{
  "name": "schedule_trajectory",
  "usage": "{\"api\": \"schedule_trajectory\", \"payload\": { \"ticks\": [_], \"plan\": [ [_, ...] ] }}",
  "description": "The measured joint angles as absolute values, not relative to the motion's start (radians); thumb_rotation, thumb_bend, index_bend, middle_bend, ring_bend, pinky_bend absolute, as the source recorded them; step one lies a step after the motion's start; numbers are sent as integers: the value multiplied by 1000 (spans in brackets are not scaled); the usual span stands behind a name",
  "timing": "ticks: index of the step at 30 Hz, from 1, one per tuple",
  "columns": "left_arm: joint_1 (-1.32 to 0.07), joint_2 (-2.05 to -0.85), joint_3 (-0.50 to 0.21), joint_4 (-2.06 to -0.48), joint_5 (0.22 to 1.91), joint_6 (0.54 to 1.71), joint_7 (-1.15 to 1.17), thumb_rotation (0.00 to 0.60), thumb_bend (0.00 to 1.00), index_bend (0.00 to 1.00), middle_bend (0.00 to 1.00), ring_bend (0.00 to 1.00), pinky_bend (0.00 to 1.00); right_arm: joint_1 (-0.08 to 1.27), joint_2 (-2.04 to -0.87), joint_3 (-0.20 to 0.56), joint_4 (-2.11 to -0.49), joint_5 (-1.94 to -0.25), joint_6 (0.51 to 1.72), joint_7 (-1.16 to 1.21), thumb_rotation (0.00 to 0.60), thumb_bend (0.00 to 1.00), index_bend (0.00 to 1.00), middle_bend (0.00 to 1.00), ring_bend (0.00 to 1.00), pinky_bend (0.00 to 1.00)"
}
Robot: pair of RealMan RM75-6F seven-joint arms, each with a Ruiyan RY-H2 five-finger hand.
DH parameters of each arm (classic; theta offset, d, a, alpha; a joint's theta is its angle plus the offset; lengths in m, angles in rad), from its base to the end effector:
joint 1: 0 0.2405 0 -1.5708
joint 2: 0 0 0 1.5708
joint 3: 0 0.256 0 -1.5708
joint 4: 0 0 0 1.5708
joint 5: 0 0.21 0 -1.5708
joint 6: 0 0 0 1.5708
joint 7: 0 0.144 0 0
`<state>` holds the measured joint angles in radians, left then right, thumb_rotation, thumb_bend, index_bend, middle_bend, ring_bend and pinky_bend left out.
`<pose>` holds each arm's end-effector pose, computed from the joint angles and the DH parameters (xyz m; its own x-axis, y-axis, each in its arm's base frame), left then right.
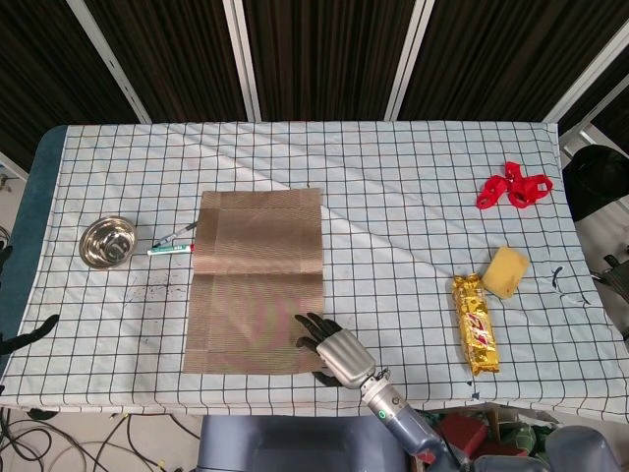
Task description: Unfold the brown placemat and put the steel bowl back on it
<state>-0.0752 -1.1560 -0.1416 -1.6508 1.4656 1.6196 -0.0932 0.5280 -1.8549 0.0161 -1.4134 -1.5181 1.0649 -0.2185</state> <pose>-0.2926 0.1929 0.1773 0.2215 -0.2136 0.9515 0.9740 0.0016 -0.2264 -0.1223 -0.2221 -0.1077 0.3062 -0.3663 0.8787 -0.8368 -0.5436 0.0650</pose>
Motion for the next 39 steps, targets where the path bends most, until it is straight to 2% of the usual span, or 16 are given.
{"api": "schedule_trajectory", "payload": {
  "ticks": [9, 23, 39],
  "plan": [
    [-75, -1155, -141, -1654, 1465, 1615, -95, 600, 102, 38, 26, 0, 0, 524, -1870, 21, -1398, -1515, 1076, -180, 600, 356, 492, 91, 12, 174],
    [-76, -1155, -139, -1656, 1467, 1610, -94, 600, 102, 47, 26, 0, 0, 519, -1857, 13, -1404, -1517, 1080, -161, 600, 487, 602, 98, 12, 175],
    [-76, -1158, -135, -1659, 1472, 1605, -86, 600, 102, 51, 26, 0, 0, 469, -1758, -49, -1532, -1564, 1155, -144, 600, 514, 622, 98, 12, 175]
  ]
}}
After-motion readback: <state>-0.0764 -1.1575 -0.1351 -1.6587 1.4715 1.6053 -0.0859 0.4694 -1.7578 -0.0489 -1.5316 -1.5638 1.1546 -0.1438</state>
